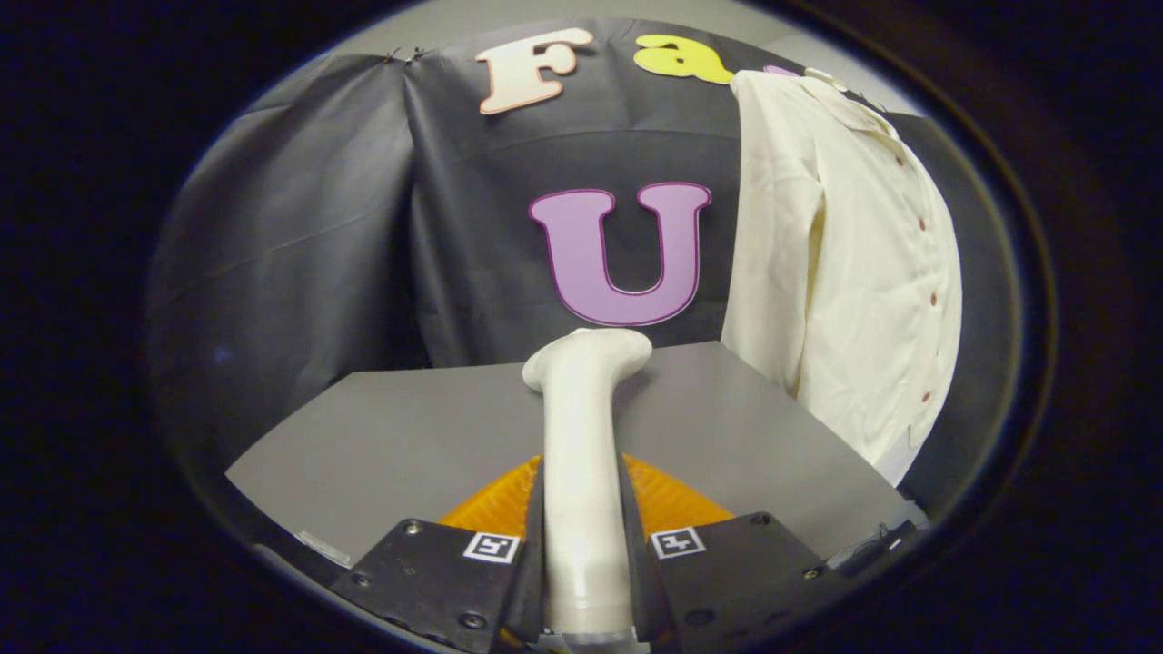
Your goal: Iron the clothes twice with a garment steamer, once on the left side and once on the right side.
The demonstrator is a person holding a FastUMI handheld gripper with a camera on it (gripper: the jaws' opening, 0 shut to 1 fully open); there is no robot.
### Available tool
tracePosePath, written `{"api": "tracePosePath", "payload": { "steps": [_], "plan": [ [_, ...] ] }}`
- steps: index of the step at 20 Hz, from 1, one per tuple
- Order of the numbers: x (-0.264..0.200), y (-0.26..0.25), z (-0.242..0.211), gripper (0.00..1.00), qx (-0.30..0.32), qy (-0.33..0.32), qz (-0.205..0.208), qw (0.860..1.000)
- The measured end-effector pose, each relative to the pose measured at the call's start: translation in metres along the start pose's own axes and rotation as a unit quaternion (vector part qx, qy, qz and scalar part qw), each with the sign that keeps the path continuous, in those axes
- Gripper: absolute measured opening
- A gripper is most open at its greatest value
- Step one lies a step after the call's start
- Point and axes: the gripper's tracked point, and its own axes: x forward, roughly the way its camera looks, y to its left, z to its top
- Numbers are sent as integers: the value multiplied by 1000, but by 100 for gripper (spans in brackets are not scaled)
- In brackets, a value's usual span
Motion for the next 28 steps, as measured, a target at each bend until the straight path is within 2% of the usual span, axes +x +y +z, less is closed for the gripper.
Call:
{"api": "tracePosePath", "payload": {
  "steps": [5, 9, 11, 14, 18, 24, 28],
  "plan": [
    [-25, 4, 6, 36, -11, -37, 20, 999],
    [-68, -2, -1, 36, 20, -58, 52, 997],
    [-96, -13, 9, 36, 13, -93, 63, 994],
    [-130, -40, 16, 36, -20, -125, 55, 990],
    [-165, -70, 34, 35, 18, -159, 79, 984],
    [-178, -129, 73, 35, 5, -217, 62, 974],
    [-167, -161, 97, 35, -2, -235, 45, 971]
  ]
}}
